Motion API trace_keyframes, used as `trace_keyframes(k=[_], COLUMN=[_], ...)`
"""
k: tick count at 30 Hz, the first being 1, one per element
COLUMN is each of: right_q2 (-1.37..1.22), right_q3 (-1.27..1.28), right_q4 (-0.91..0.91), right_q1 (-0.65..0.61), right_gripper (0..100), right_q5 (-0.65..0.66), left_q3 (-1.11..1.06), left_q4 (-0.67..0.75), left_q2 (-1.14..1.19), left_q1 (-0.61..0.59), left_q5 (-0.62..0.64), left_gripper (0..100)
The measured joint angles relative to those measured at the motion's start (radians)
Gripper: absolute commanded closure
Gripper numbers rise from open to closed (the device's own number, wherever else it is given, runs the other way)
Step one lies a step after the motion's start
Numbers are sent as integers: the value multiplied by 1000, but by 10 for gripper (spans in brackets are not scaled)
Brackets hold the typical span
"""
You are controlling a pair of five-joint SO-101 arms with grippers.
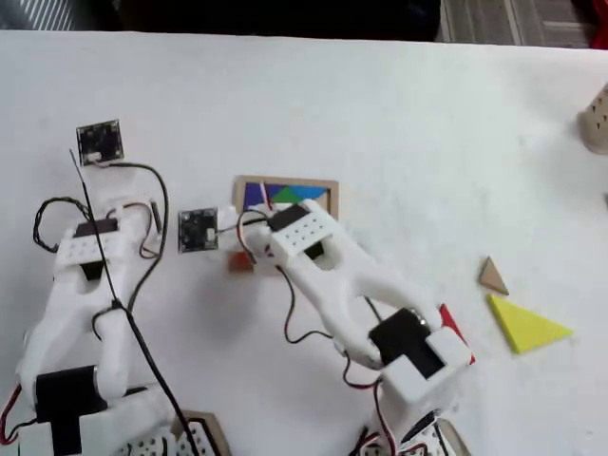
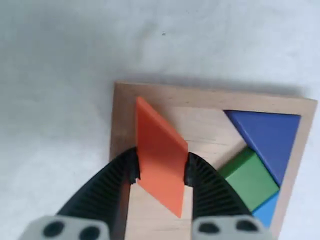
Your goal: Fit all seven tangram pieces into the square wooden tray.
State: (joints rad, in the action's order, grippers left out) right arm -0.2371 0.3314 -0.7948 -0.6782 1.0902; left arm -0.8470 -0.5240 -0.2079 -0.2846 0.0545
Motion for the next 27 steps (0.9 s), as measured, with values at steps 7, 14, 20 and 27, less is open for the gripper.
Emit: trace_keyframes(k=[7, 14, 20, 27], right_q2=[-26, 35, 338, 595], right_q3=[-166, -245, -193, 215], right_q4=[-230, -446, -585, -419], right_q1=[-2, -2, 74, 281], right_gripper=[765, 818, 940, 980], right_q5=[-17, -28, -187, -601], left_q3=[0, 0, 0, 0], left_q4=[2, 2, 2, 2], left_q2=[8, 9, 9, 9], left_q1=[0, 0, 2, 75], left_q5=[0, 0, 0, 0], left_gripper=[962, 962, 962, 963])
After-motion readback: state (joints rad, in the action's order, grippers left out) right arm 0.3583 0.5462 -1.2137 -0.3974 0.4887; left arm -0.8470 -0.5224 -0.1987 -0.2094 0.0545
